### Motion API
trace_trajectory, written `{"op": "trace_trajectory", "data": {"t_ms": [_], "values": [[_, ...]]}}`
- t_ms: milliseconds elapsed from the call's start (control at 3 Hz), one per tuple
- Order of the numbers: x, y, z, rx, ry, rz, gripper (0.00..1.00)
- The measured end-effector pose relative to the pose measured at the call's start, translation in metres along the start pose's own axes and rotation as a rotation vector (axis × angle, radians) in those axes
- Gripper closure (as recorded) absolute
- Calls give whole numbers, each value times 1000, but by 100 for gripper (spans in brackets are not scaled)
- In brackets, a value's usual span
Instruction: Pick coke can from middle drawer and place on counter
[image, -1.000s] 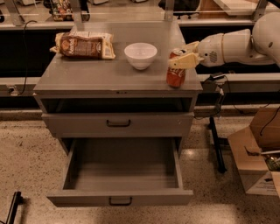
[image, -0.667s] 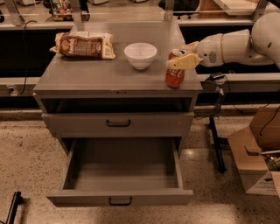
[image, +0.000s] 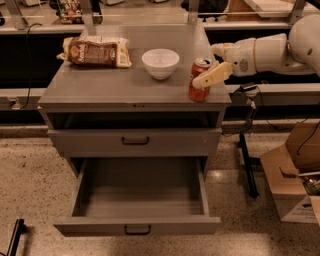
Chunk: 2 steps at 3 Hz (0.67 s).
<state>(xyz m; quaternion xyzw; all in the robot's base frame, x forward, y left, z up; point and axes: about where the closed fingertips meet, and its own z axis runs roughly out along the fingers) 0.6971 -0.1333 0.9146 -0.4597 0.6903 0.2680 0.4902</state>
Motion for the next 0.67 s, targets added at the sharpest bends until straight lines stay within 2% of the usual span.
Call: {"op": "trace_trajectory", "data": {"t_ms": [333,667], "values": [[-10,4,-24,38,42,-100,0],[-35,20,-66,95,65,-210,0]]}}
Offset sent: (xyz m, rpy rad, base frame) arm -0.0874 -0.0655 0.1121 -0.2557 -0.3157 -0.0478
